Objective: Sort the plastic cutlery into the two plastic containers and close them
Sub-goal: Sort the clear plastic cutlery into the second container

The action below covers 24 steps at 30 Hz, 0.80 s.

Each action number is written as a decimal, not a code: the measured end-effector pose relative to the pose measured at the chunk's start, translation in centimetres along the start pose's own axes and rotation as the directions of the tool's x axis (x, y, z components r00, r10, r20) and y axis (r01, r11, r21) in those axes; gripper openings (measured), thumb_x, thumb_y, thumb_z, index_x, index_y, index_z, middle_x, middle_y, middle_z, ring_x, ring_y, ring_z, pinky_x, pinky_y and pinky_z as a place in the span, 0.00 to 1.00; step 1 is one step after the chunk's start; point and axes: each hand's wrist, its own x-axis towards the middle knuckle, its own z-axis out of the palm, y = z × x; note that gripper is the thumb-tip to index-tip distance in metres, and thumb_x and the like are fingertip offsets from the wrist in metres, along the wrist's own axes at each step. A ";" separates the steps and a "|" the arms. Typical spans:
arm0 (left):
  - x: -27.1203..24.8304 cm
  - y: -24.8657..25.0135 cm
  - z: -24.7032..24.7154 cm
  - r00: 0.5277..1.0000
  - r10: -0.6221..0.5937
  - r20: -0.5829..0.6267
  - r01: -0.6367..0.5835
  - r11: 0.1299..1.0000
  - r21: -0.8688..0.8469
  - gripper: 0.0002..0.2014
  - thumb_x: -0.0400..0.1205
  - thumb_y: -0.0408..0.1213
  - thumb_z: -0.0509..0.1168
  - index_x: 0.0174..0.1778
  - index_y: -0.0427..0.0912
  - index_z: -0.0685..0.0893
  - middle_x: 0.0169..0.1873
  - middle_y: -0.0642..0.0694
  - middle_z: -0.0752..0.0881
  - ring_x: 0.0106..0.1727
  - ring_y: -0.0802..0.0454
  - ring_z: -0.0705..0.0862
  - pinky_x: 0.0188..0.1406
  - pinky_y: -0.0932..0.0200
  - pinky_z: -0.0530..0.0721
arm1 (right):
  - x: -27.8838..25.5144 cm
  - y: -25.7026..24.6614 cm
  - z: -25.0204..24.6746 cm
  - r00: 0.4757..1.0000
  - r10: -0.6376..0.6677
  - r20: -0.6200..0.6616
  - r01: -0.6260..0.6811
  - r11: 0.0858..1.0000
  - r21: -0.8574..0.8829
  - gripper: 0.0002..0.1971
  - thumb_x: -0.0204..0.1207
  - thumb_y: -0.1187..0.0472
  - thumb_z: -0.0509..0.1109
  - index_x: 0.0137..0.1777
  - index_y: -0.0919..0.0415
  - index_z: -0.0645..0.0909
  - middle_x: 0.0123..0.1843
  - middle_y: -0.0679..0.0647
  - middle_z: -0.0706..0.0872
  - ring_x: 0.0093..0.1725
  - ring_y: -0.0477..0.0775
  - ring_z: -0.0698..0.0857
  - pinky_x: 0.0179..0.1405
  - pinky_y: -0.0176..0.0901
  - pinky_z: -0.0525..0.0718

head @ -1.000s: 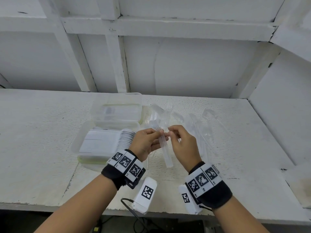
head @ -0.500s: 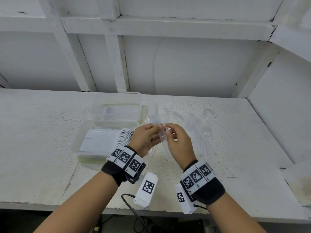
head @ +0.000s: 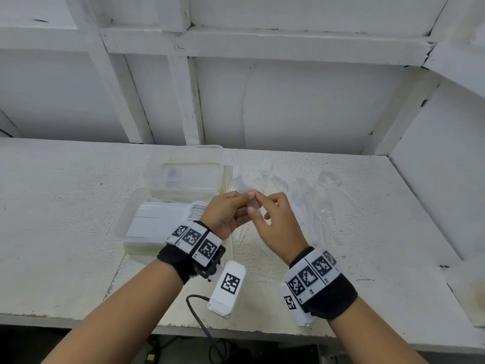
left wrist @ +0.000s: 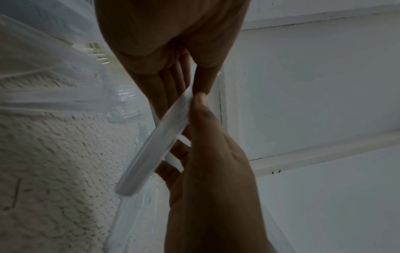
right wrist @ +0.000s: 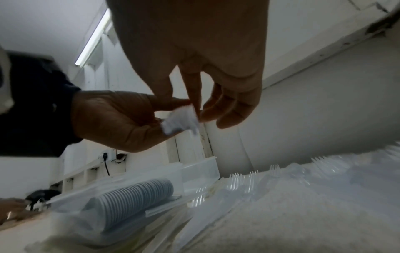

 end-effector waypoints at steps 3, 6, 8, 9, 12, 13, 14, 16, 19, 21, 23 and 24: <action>0.4 0.4 0.2 0.999 0.018 -0.051 -0.019 1.000 -0.017 0.04 0.80 0.32 0.67 0.40 0.36 0.82 0.29 0.45 0.87 0.28 0.55 0.86 0.27 0.66 0.85 | 0.7 -0.7 -0.4 0.990 0.039 0.135 -0.015 0.984 -0.178 0.29 0.81 0.52 0.62 0.81 0.50 0.59 0.54 0.52 0.69 0.47 0.48 0.75 0.46 0.36 0.76; 0.7 0.9 0.4 0.997 0.022 -0.072 -0.026 0.998 -0.050 0.05 0.80 0.32 0.67 0.39 0.36 0.80 0.32 0.43 0.86 0.29 0.55 0.87 0.32 0.64 0.87 | 1.6 -1.3 -0.4 0.991 0.032 0.133 -0.003 0.978 -0.211 0.27 0.84 0.57 0.57 0.81 0.51 0.55 0.55 0.57 0.75 0.47 0.53 0.79 0.46 0.40 0.78; 1.0 1.4 0.3 0.995 0.041 -0.089 -0.045 0.998 -0.051 0.05 0.80 0.32 0.67 0.39 0.36 0.80 0.34 0.42 0.85 0.31 0.54 0.87 0.35 0.63 0.87 | 2.3 -1.6 -0.1 0.993 0.016 0.116 0.008 0.979 -0.202 0.26 0.84 0.60 0.55 0.81 0.52 0.56 0.55 0.59 0.78 0.51 0.57 0.81 0.49 0.45 0.80; 1.2 1.8 0.2 0.994 0.054 -0.091 -0.057 0.998 -0.036 0.05 0.80 0.32 0.67 0.40 0.36 0.80 0.36 0.41 0.85 0.33 0.53 0.87 0.39 0.62 0.88 | 2.7 -1.8 0.0 0.994 0.005 0.109 0.016 0.980 -0.198 0.26 0.84 0.62 0.55 0.81 0.52 0.56 0.55 0.60 0.78 0.51 0.58 0.81 0.49 0.45 0.80; 1.5 3.5 -0.7 0.994 0.092 -0.054 -0.087 0.992 0.092 0.08 0.81 0.37 0.67 0.46 0.35 0.83 0.42 0.41 0.87 0.43 0.51 0.86 0.49 0.61 0.86 | 4.6 -2.3 0.6 0.993 -0.036 0.110 0.055 0.983 -0.176 0.24 0.84 0.64 0.54 0.80 0.53 0.59 0.54 0.61 0.79 0.51 0.57 0.80 0.49 0.42 0.79; 1.6 4.3 -1.2 0.994 0.101 -0.033 -0.095 0.984 0.152 0.09 0.81 0.39 0.66 0.48 0.35 0.83 0.43 0.41 0.87 0.45 0.51 0.86 0.52 0.61 0.85 | 5.4 -2.5 0.7 0.992 -0.050 0.114 0.068 0.984 -0.162 0.23 0.84 0.64 0.54 0.79 0.53 0.61 0.54 0.61 0.79 0.52 0.57 0.80 0.48 0.41 0.78; 1.6 5.2 -1.7 0.994 0.105 -0.011 -0.100 0.971 0.216 0.10 0.82 0.40 0.65 0.49 0.36 0.84 0.45 0.42 0.88 0.48 0.51 0.86 0.54 0.60 0.83 | 6.3 -2.9 0.7 0.991 -0.063 0.121 0.081 0.985 -0.151 0.22 0.85 0.64 0.54 0.78 0.53 0.63 0.54 0.61 0.80 0.52 0.57 0.80 0.48 0.40 0.77; 1.9 7.2 -3.1 0.995 0.099 0.016 -0.098 0.925 0.368 0.12 0.83 0.44 0.62 0.51 0.40 0.84 0.49 0.43 0.87 0.52 0.51 0.85 0.60 0.57 0.80 | 8.1 -3.8 0.6 0.985 -0.078 0.156 0.101 0.984 -0.149 0.21 0.84 0.65 0.55 0.77 0.54 0.65 0.56 0.62 0.80 0.56 0.59 0.80 0.49 0.38 0.73; 2.7 10.5 -6.3 0.995 0.099 -0.027 -0.061 0.783 0.619 0.13 0.84 0.47 0.59 0.53 0.43 0.82 0.52 0.45 0.87 0.54 0.51 0.84 0.62 0.55 0.79 | 11.4 -4.9 0.6 0.969 -0.060 0.238 0.106 0.977 -0.186 0.22 0.84 0.66 0.54 0.78 0.59 0.63 0.66 0.63 0.78 0.66 0.60 0.76 0.58 0.39 0.70; 3.8 12.6 -9.4 0.979 0.179 -0.097 -0.052 0.679 0.732 0.12 0.85 0.46 0.58 0.50 0.43 0.83 0.51 0.44 0.87 0.52 0.50 0.84 0.56 0.57 0.80 | 13.8 -5.3 1.3 0.954 -0.052 0.295 0.112 0.975 -0.191 0.20 0.84 0.66 0.55 0.76 0.62 0.66 0.67 0.62 0.79 0.66 0.61 0.77 0.56 0.40 0.70; 5.3 14.3 -12.8 0.948 0.278 -0.154 -0.010 0.511 0.860 0.13 0.85 0.44 0.58 0.55 0.39 0.83 0.53 0.42 0.87 0.52 0.48 0.83 0.50 0.56 0.80 | 16.1 -5.5 2.3 0.935 -0.033 0.354 0.122 0.965 -0.233 0.18 0.84 0.66 0.55 0.72 0.64 0.68 0.63 0.63 0.81 0.62 0.62 0.79 0.51 0.42 0.72; 6.1 14.9 -14.4 0.935 0.310 -0.172 0.048 0.371 0.928 0.15 0.85 0.44 0.58 0.57 0.38 0.83 0.55 0.40 0.86 0.54 0.46 0.83 0.52 0.56 0.78 | 17.3 -5.5 2.9 0.923 -0.020 0.385 0.131 0.955 -0.265 0.17 0.84 0.65 0.55 0.72 0.64 0.69 0.63 0.63 0.81 0.61 0.62 0.79 0.52 0.44 0.73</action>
